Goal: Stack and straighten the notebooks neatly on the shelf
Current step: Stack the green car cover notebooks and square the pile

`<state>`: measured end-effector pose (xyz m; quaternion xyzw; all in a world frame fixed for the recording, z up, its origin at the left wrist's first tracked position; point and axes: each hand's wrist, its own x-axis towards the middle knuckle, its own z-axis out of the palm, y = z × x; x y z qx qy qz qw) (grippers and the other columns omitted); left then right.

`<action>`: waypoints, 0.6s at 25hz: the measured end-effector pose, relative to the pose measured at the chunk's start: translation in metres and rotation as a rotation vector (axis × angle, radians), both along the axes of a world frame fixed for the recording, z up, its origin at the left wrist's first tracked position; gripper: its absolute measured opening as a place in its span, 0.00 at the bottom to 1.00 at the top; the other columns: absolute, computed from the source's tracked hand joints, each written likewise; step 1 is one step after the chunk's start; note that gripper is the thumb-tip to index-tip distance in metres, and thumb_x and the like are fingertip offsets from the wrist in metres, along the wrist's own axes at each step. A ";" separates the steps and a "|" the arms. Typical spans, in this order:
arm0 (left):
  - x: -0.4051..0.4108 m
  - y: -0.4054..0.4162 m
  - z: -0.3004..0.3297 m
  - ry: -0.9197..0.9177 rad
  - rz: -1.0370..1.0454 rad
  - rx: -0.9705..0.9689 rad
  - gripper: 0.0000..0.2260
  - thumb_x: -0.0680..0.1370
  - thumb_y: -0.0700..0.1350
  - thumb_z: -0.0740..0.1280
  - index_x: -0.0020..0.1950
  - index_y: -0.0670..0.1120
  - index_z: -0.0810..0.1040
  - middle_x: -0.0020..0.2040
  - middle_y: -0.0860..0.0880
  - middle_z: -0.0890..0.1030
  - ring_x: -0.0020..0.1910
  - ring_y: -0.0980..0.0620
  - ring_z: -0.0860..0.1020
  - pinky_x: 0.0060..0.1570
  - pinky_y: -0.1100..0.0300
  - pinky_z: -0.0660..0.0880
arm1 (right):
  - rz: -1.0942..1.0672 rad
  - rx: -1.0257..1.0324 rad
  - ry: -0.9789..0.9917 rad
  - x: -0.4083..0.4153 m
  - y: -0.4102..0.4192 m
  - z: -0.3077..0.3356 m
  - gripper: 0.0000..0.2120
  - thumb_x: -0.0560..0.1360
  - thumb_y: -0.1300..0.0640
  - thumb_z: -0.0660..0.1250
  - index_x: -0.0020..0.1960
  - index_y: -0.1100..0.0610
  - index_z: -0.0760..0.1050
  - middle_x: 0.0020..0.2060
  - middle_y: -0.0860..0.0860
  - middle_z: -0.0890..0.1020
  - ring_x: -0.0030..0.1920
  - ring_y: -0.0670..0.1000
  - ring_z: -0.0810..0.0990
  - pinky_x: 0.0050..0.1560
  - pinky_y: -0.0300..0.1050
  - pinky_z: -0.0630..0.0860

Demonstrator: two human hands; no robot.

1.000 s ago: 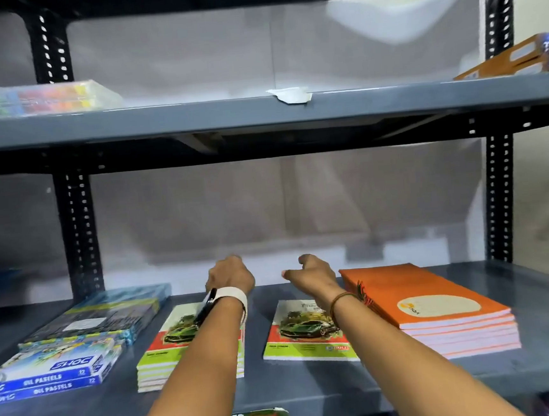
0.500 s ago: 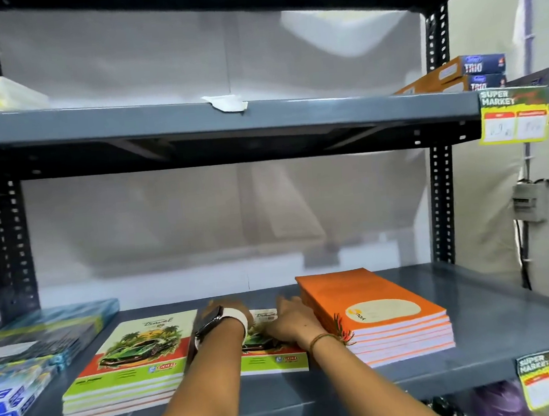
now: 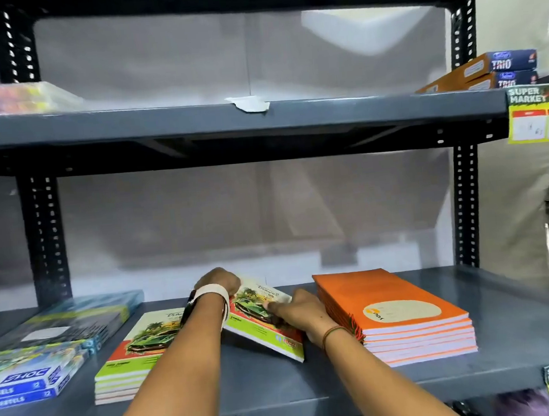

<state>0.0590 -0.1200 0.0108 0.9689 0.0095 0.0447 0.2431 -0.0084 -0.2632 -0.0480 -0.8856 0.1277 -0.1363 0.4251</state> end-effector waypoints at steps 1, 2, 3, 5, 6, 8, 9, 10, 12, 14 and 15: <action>0.002 0.011 0.006 -0.014 0.023 -0.046 0.18 0.78 0.49 0.65 0.62 0.39 0.78 0.63 0.41 0.79 0.61 0.43 0.78 0.57 0.57 0.73 | -0.005 0.154 -0.055 0.002 0.006 0.002 0.16 0.66 0.46 0.75 0.39 0.54 0.72 0.47 0.54 0.84 0.48 0.55 0.83 0.53 0.51 0.80; 0.004 0.022 0.010 -0.021 0.044 -0.081 0.19 0.77 0.50 0.65 0.62 0.39 0.78 0.63 0.41 0.80 0.60 0.43 0.78 0.58 0.56 0.73 | -0.016 0.296 -0.102 0.004 0.012 0.004 0.15 0.64 0.51 0.78 0.36 0.54 0.71 0.41 0.53 0.83 0.43 0.54 0.84 0.52 0.53 0.81; 0.005 0.034 0.015 -0.031 0.071 -0.105 0.20 0.77 0.51 0.66 0.62 0.39 0.78 0.63 0.42 0.80 0.60 0.43 0.79 0.58 0.56 0.73 | -0.028 0.401 -0.143 0.007 0.019 0.007 0.16 0.63 0.56 0.79 0.35 0.53 0.70 0.38 0.51 0.81 0.41 0.53 0.83 0.51 0.54 0.81; 0.005 0.060 0.022 -0.073 0.146 -0.091 0.22 0.75 0.54 0.68 0.63 0.41 0.78 0.63 0.43 0.80 0.62 0.43 0.78 0.59 0.55 0.73 | -0.002 0.497 -0.194 0.014 0.038 0.015 0.18 0.62 0.63 0.80 0.35 0.53 0.70 0.37 0.52 0.79 0.41 0.54 0.82 0.50 0.55 0.80; 0.004 0.073 0.023 -0.097 0.188 -0.063 0.23 0.74 0.55 0.69 0.63 0.41 0.77 0.64 0.44 0.79 0.63 0.43 0.77 0.60 0.55 0.72 | 0.031 0.506 -0.196 0.018 0.048 0.018 0.18 0.62 0.64 0.79 0.36 0.53 0.70 0.40 0.54 0.80 0.44 0.56 0.82 0.52 0.57 0.80; 0.001 0.100 0.024 -0.109 0.254 -0.010 0.26 0.73 0.55 0.71 0.65 0.42 0.75 0.66 0.44 0.77 0.65 0.43 0.75 0.62 0.54 0.71 | 0.089 0.494 -0.175 0.025 0.069 0.021 0.18 0.62 0.66 0.79 0.37 0.54 0.70 0.45 0.56 0.80 0.50 0.60 0.83 0.54 0.60 0.80; 0.001 0.112 0.021 -0.095 0.268 0.002 0.26 0.73 0.55 0.71 0.66 0.42 0.74 0.67 0.44 0.77 0.66 0.43 0.75 0.62 0.54 0.71 | 0.105 0.485 -0.162 0.029 0.078 0.021 0.18 0.63 0.66 0.78 0.37 0.54 0.70 0.46 0.56 0.80 0.52 0.61 0.83 0.55 0.61 0.79; 0.002 0.122 0.017 -0.075 0.272 0.013 0.26 0.73 0.54 0.71 0.66 0.42 0.74 0.67 0.44 0.77 0.66 0.43 0.75 0.61 0.55 0.71 | 0.116 0.471 -0.146 0.032 0.085 0.020 0.19 0.63 0.67 0.78 0.38 0.54 0.69 0.47 0.57 0.79 0.53 0.60 0.83 0.56 0.60 0.79; 0.004 0.141 0.007 -0.039 0.275 0.038 0.24 0.74 0.52 0.71 0.65 0.41 0.74 0.66 0.43 0.77 0.65 0.43 0.76 0.60 0.56 0.72 | 0.147 0.413 -0.109 0.036 0.101 0.017 0.19 0.64 0.66 0.78 0.38 0.55 0.67 0.52 0.58 0.81 0.52 0.56 0.81 0.57 0.58 0.79; 0.003 0.155 -0.002 -0.018 0.275 0.049 0.23 0.74 0.51 0.70 0.65 0.40 0.74 0.66 0.43 0.78 0.64 0.43 0.77 0.59 0.56 0.73 | 0.180 0.335 -0.068 0.038 0.113 0.012 0.17 0.65 0.65 0.78 0.42 0.57 0.69 0.58 0.59 0.80 0.55 0.56 0.81 0.59 0.56 0.78; 0.003 0.161 -0.006 -0.019 0.272 0.059 0.22 0.75 0.51 0.69 0.64 0.41 0.75 0.65 0.43 0.78 0.63 0.43 0.77 0.59 0.56 0.73 | 0.191 0.310 -0.053 0.039 0.118 0.010 0.16 0.65 0.65 0.78 0.45 0.61 0.72 0.59 0.60 0.80 0.57 0.57 0.80 0.59 0.56 0.77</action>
